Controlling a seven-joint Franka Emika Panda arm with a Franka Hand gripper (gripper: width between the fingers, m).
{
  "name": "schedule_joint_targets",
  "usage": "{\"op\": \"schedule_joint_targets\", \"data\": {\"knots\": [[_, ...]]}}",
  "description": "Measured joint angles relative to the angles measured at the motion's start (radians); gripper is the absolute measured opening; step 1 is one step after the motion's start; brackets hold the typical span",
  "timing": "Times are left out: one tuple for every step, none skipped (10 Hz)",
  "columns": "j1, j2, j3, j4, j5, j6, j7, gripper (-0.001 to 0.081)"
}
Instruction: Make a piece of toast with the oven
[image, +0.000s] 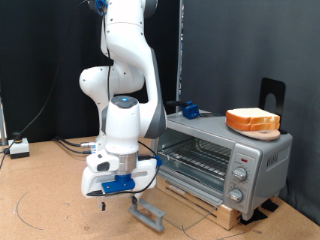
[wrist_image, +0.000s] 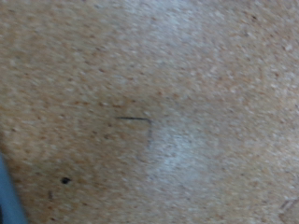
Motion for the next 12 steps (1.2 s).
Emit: {"op": "schedule_joint_targets", "data": {"knots": [[-0.001,0.004,-0.018,0.001,-0.011,0.0,-0.004,0.0809],[-0.004,0.003,-0.036,0.002,-0.026,0.001,-0.019,0.0809],[-0.012,0.0,-0.055,0.002,-0.038,0.001,-0.045,0.0809],[-0.03,-0.007,-0.062,0.002,-0.038,-0.01,-0.096,0.0809],[-0.054,-0.027,-0.061,0.002,-0.037,-0.031,-0.147,0.0809],[-0.053,-0.028,-0.057,0.002,-0.031,-0.032,-0.141,0.0809],[-0.064,-0.036,-0.03,0.006,0.056,-0.072,-0.196,0.0809],[-0.084,-0.064,0.006,0.018,0.189,-0.16,-0.304,0.0809],[-0.101,-0.104,0.025,0.034,0.3,-0.27,-0.404,0.0809],[-0.11,-0.141,0.026,0.051,0.363,-0.384,-0.469,0.0809],[-0.118,-0.176,0.022,0.069,0.407,-0.494,-0.513,0.0809],[-0.125,-0.207,0.016,0.085,0.427,-0.593,-0.538,0.0809]]}}
